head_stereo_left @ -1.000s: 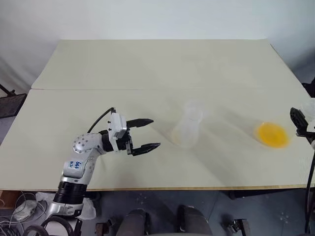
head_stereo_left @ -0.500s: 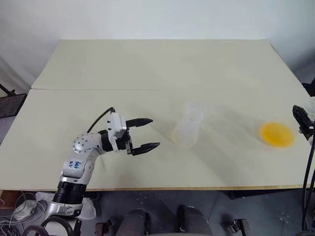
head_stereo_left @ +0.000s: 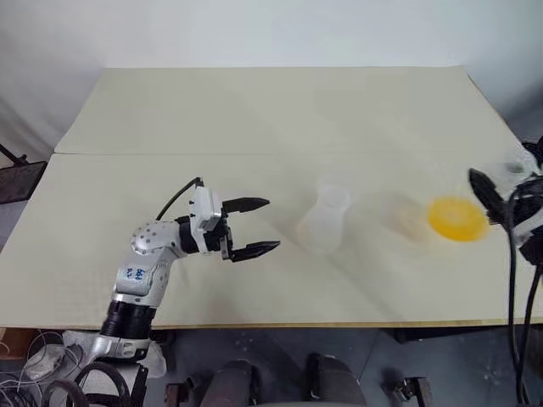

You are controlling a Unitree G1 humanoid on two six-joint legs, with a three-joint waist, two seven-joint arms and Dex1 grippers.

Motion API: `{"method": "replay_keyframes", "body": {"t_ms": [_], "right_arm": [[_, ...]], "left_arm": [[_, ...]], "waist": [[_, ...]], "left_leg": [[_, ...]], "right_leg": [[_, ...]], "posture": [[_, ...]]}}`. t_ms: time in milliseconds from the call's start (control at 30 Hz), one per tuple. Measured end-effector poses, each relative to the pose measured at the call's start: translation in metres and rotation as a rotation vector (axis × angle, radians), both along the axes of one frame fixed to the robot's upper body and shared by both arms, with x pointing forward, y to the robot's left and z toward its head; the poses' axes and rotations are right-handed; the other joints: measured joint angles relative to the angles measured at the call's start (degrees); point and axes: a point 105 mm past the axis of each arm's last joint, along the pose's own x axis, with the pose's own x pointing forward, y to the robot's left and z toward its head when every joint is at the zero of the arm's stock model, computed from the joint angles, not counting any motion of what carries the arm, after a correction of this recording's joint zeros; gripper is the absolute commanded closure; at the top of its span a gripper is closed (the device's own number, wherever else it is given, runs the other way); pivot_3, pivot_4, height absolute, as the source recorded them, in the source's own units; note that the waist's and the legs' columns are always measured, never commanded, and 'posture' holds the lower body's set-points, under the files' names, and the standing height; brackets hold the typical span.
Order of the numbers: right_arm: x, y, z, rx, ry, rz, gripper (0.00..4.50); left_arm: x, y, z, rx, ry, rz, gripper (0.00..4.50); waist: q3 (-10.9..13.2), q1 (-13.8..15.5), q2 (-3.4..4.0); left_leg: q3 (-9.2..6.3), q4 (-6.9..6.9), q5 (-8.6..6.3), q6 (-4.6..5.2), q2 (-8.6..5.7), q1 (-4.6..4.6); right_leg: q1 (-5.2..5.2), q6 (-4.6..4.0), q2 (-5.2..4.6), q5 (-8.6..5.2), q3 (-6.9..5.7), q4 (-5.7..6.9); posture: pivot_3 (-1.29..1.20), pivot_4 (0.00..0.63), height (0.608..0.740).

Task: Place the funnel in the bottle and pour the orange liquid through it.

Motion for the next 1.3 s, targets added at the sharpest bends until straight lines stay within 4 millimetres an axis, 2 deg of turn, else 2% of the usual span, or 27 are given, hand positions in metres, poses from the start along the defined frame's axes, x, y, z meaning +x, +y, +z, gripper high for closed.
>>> {"method": "replay_keyframes", "body": {"t_ms": [167,367,567,733,1033,1300], "right_arm": [[0.001,0.031,0.009,-0.182,0.004,0.012,2.05],[0.016,0.074,0.023,-0.417,-0.042,0.069,2.05],[0.024,0.099,0.015,-0.606,-0.026,0.124,2.05],[0.027,0.109,0.02,-0.752,-0.061,0.113,2.05],[0.025,0.123,0.022,-0.89,-0.111,0.125,2.05],[0.022,0.138,0.032,-1.033,-0.2,0.142,2.05]], "left_arm": [[0.01,0.004,0.0,0.016,-0.007,-0.017,0.0],[0.029,0.016,0.011,0.069,-0.039,-0.091,0.0],[0.035,0.016,0.01,0.089,-0.043,-0.149,0.0],[0.035,0.009,0.008,0.081,-0.042,-0.179,0.0],[0.03,-0.002,0.012,0.062,-0.066,-0.205,0.0],[0.026,-0.005,0.012,0.059,-0.063,-0.211,0.0]], "waist": [[0.0,0.0,0.0],[0.01,-0.13,-0.01],[0.01,-0.16,-0.01],[0.01,-0.13,-0.02],[0.02,-0.19,-0.03],[0.02,-0.19,-0.03]], "left_leg": [[-0.04,0.01,0.0,0.0,0.0,-0.1],[0.02,0.01,0.01,0.0,0.01,-0.17],[-0.14,0.07,0.01,0.04,-0.05,-0.79],[-0.32,0.04,0.01,0.04,-0.05,-0.93],[-0.29,0.17,0.02,0.05,-0.04,-0.93],[-0.3,0.21,0.02,0.04,-0.03,-0.92]], "right_leg": [[-0.05,0.01,0.02,0.01,-0.07,-0.05],[-0.08,0.01,0.08,0.01,-0.11,-0.19],[-0.48,0.21,0.02,0.11,-0.42,-0.31],[-0.55,0.22,0.02,0.12,-0.62,-0.3],[-0.54,0.22,0.0,0.12,-0.57,-0.24],[-0.54,0.22,0.01,0.12,-0.56,-0.2]], "posture": [[0.0,0.15,0.74],[0.0,0.15,0.74],[0.0,0.15,0.74],[0.0,0.15,0.74],[0.0,0.15,0.74],[0.0,0.15,0.74]]}}
